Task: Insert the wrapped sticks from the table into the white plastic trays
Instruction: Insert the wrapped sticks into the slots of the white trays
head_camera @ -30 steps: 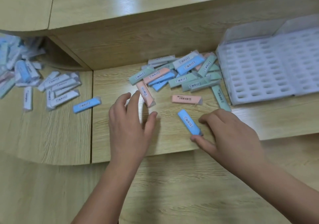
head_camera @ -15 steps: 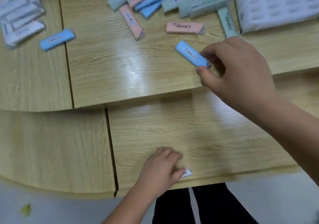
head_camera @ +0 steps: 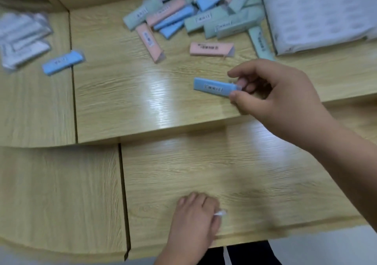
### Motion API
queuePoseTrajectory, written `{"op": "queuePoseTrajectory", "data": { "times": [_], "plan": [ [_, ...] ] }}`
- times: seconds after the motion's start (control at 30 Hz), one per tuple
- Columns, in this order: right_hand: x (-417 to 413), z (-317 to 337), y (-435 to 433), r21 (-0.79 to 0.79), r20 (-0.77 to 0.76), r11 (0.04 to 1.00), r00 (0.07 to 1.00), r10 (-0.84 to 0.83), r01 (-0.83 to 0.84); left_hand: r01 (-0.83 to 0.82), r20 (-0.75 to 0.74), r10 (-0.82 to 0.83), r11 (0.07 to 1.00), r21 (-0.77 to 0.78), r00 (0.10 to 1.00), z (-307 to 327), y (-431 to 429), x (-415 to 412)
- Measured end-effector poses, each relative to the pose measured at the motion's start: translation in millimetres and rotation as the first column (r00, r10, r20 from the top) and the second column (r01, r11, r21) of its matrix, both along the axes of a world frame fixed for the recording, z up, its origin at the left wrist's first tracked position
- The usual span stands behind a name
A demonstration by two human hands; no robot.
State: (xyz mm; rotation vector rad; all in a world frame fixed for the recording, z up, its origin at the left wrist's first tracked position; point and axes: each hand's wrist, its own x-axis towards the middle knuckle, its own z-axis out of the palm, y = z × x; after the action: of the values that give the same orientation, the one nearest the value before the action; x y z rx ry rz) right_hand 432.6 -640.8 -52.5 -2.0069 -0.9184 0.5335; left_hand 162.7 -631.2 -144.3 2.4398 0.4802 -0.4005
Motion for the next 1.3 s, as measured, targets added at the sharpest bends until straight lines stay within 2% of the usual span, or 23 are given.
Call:
{"op": "queuePoseTrajectory", "data": {
  "times": [0.07,0.17,0.23,0.33,0.43,0.67,0.97,1.17,1.3],
  "plan": [
    [4.2,5.6,1.8,0.027,-0.123,0.999,0.992,-0.018,0.021,-0.214,0.045,0.224,0.964,-0.159,0.974,15.6,15.0,19.5],
    [7.5,12.8,4.6,0.074,-0.279,0.996,0.96,-0.035,0.058,-0.402,0.191,0.505,0.823,-0.401,0.842,51.8,38.6,54.0],
    [9.2,18.5,5.1,0.093,-0.321,0.991,0.945,-0.063,0.098,-0.418,0.269,0.603,0.749,-0.513,0.751,79.4,55.8,80.1],
    [14.2,33.8,5.6,0.122,-0.319,0.979,0.94,-0.12,0.166,-0.434,0.265,0.75,0.591,-0.68,0.606,108.5,82.4,116.7],
    [21.8,52.5,4.8,0.167,-0.296,0.964,0.943,-0.15,0.206,-0.399,0.279,0.787,0.541,-0.74,0.55,129.0,104.5,143.6],
    [57.2,90.5,-21.1,0.248,-0.185,0.933,0.958,-0.22,0.262,-0.363,0.247,0.79,0.503,-0.784,0.561,159.4,115.1,195.7],
    [136.9,98.6,-63.0,0.334,-0.288,0.878,0.924,-0.251,0.343,-0.285,0.394,0.68,0.661,-0.694,0.618,180.3,108.8,268.9],
    [189.5,97.4,-72.5,0.316,-0.25,0.894,0.937,-0.244,0.317,-0.453,0.467,0.702,0.707,-0.542,0.537,174.0,103.4,316.2],
    [222.7,94.9,-71.3,0.295,-0.226,0.905,0.943,-0.245,0.306,-0.605,0.519,0.749,0.651,-0.46,0.412,163.7,114.3,339.1]
  ]
}}
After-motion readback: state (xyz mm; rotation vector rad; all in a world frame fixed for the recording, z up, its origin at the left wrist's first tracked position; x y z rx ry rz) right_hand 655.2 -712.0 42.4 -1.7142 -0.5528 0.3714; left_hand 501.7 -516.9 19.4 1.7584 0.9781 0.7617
